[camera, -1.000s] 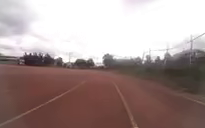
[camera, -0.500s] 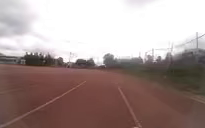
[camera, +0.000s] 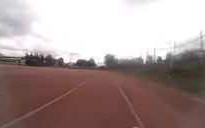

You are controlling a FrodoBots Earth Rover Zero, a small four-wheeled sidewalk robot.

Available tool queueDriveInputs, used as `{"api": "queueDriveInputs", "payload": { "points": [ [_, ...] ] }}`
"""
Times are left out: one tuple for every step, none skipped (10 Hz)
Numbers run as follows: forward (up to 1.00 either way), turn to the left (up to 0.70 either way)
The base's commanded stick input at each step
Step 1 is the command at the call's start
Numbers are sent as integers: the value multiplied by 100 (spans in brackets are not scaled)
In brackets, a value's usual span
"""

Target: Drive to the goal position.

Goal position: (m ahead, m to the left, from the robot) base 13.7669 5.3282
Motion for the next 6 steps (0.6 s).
{"api": "queueDriveInputs", "payload": {
  "points": [
    [70, 0],
    [70, 0],
    [70, 0],
    [70, 0],
    [70, 0],
    [70, 0]
  ]
}}
